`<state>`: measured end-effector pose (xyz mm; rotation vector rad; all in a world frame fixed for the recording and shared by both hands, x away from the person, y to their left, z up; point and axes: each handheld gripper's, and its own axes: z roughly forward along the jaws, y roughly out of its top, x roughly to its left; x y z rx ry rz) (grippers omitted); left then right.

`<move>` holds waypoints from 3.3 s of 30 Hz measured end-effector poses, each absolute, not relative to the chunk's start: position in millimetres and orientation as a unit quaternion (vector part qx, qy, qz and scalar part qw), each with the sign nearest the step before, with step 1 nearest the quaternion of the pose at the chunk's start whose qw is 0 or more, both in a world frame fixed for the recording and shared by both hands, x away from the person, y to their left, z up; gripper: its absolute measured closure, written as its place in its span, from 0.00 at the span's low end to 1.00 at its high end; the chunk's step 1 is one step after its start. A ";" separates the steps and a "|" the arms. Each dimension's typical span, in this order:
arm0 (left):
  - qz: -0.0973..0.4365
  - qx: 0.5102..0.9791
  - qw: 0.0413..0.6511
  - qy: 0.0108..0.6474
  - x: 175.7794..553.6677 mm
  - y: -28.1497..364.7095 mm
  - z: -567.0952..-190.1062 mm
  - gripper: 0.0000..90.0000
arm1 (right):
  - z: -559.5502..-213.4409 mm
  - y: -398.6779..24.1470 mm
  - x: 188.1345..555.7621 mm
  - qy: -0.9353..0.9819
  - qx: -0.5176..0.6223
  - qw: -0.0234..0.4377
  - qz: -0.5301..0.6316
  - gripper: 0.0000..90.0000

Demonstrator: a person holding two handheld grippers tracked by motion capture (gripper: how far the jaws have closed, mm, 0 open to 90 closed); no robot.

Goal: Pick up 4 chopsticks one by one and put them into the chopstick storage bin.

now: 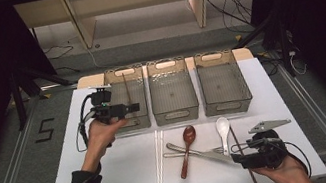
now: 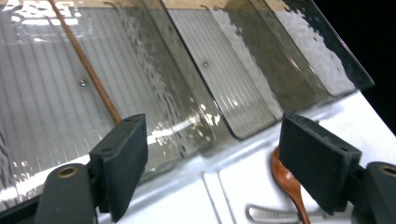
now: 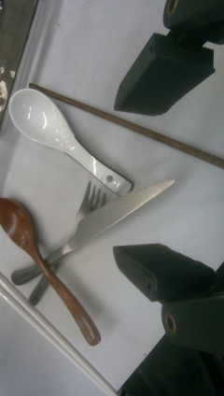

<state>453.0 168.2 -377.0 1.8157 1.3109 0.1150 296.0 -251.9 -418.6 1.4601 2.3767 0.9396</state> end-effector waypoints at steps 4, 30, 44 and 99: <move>0.041 0.731 0.454 0.508 434.3 168.5 -383.1 0.25 | -419.5 -251.3 295.9 0.808 0.494 0.096 0.307 0.29; 0.061 0.744 0.507 0.431 376.0 180.3 -418.1 0.20 | -442.3 -248.1 294.6 0.844 0.502 0.085 0.167 0.47; 0.070 0.744 0.507 0.431 358.4 187.4 -435.0 0.20 | -449.1 -250.8 296.1 0.854 0.497 0.065 0.137 0.65; 0.067 0.759 0.486 0.428 343.5 183.5 -446.4 0.21 | -437.9 -286.0 309.4 0.847 0.516 0.072 0.101 0.95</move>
